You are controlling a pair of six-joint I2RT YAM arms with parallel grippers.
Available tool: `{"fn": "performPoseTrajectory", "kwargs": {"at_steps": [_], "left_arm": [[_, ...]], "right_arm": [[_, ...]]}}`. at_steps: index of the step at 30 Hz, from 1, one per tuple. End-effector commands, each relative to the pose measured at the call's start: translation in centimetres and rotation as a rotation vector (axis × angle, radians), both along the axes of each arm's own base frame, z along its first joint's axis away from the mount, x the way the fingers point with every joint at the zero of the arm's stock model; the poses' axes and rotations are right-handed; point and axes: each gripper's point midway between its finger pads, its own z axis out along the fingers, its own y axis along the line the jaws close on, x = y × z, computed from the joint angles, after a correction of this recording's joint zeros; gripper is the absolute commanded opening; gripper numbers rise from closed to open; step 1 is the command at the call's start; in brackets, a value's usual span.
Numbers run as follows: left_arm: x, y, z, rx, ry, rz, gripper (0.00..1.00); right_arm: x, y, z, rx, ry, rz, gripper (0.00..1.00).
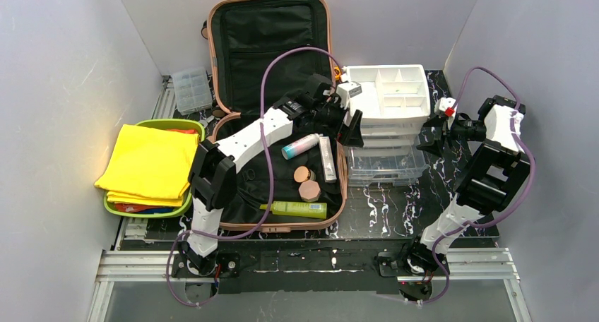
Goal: Open, take out, and arrange the luggage
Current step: Open the drawer in the storage box.
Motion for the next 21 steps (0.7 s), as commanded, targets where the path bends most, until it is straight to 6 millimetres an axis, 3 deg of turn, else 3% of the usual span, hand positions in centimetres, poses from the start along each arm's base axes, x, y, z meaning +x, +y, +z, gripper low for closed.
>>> {"fn": "performPoseTrajectory", "kwargs": {"at_steps": [1, 5, 13, 21], "left_arm": [[0.2, 2.1, 5.3, -0.005, -0.162, 0.039, 0.98], [0.9, 2.4, 5.0, 0.017, -0.195, 0.062, 0.98], [2.4, 1.0, 3.1, 0.032, -0.217, 0.051, 0.98], [2.6, -0.1, 3.2, 0.010, -0.211, 0.031, 0.98]], "right_arm": [[-1.1, 1.3, 1.6, 0.024, 0.003, 0.011, 0.90], [-1.0, 1.4, 1.7, 0.034, -0.001, 0.010, 0.90], [-1.2, 1.4, 1.6, 0.032, 0.004, 0.010, 0.90], [-1.5, 1.5, 1.4, 0.024, 0.008, 0.013, 0.90]]}}
